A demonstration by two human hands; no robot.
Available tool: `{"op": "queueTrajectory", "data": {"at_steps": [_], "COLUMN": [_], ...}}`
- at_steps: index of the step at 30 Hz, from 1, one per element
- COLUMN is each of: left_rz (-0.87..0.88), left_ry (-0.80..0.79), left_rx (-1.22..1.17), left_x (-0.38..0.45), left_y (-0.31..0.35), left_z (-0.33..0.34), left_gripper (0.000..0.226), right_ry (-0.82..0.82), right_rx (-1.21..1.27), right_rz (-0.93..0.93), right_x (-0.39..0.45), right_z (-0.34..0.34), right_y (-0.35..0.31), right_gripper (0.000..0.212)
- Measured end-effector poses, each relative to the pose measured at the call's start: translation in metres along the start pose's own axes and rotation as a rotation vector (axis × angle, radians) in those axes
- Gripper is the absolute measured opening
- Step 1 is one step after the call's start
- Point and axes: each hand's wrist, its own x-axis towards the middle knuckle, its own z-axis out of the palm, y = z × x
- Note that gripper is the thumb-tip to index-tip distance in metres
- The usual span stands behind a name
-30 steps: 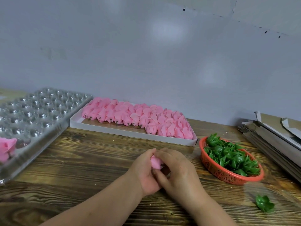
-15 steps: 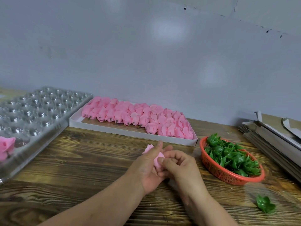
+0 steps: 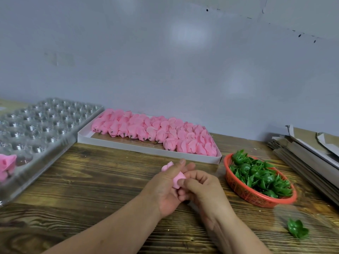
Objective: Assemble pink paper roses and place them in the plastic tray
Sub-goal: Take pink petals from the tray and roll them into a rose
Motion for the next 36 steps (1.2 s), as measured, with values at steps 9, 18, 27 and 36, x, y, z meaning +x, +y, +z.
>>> {"op": "queueTrajectory", "data": {"at_steps": [9,18,27,36], "left_rz": [0.008,-0.002,0.024,0.026], "left_ry": [0.017,-0.093,-0.094,-0.042], "left_rx": [-0.071,0.204,0.087,-0.126], "left_x": [0.003,0.002,0.001,0.002], "left_y": [-0.002,-0.002,0.001,-0.001], "left_z": [0.002,-0.004,-0.002,0.000], "left_gripper": [0.017,0.049,0.026,0.029], "right_ry": [0.138,-0.091,-0.103,0.069], "right_rx": [-0.727,-0.010,-0.177,-0.563], "right_rz": [-0.381,0.124,-0.015,-0.343], "right_x": [-0.003,0.000,-0.001,-0.001], "right_z": [0.006,-0.004,-0.003,0.001], "right_y": [0.002,-0.002,0.001,0.005], "right_gripper": [0.016,0.013,0.021,0.014]}}
